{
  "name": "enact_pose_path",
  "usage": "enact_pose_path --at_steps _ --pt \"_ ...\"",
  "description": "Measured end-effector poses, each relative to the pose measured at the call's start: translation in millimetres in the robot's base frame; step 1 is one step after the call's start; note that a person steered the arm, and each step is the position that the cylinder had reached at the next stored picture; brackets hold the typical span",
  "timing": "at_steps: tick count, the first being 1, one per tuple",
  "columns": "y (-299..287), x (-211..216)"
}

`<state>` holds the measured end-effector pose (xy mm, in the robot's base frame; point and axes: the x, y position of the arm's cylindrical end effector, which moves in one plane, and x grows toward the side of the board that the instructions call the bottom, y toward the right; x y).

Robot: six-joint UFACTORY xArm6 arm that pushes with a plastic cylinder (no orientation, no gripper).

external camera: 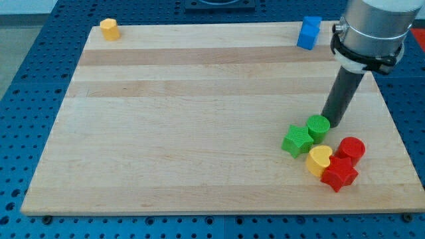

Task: Push the blue triangle and the blue cube a bit down

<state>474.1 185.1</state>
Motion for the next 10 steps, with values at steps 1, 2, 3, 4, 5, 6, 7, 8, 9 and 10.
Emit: enact_pose_path --at_steps 1,2,3,4,5,6,7,8,9,10 --pt "0 -5" --pt "-2 -54" --pt "-38 -121" --pt "-84 -191" --pt "-114 -272" --pt "-110 -282" --pt "-81 -281" --pt "-67 -282" --pt "-66 -282" --pt "-57 -283"
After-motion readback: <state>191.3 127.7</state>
